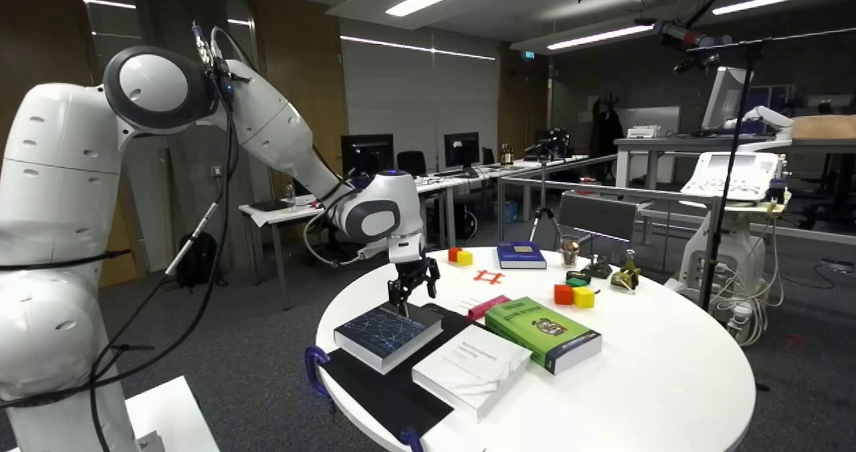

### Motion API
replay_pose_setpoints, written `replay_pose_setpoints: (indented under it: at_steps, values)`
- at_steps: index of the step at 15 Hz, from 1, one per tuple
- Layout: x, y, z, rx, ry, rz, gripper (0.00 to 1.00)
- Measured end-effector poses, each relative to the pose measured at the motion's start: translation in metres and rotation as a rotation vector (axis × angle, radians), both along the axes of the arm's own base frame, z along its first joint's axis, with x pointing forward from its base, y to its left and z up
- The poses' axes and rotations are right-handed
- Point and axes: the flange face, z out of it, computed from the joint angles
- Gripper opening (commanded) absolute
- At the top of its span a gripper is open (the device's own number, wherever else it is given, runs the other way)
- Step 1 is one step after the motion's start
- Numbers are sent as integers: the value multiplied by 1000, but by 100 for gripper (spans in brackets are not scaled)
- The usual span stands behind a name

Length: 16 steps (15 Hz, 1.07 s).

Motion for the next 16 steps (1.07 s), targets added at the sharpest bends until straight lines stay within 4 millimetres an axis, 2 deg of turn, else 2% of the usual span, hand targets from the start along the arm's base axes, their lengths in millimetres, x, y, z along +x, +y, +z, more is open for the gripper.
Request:
replay_pose_setpoints:
  at_steps: [3, 5, 12, 16]
  values:
    - [1, 14, -10, 53, 37, -18, 100]
    - [3, 14, -18, 63, 46, -27, 100]
    - [11, -7, -47, 41, 62, 40, 100]
    - [14, -16, -52, 35, 63, 65, 100]
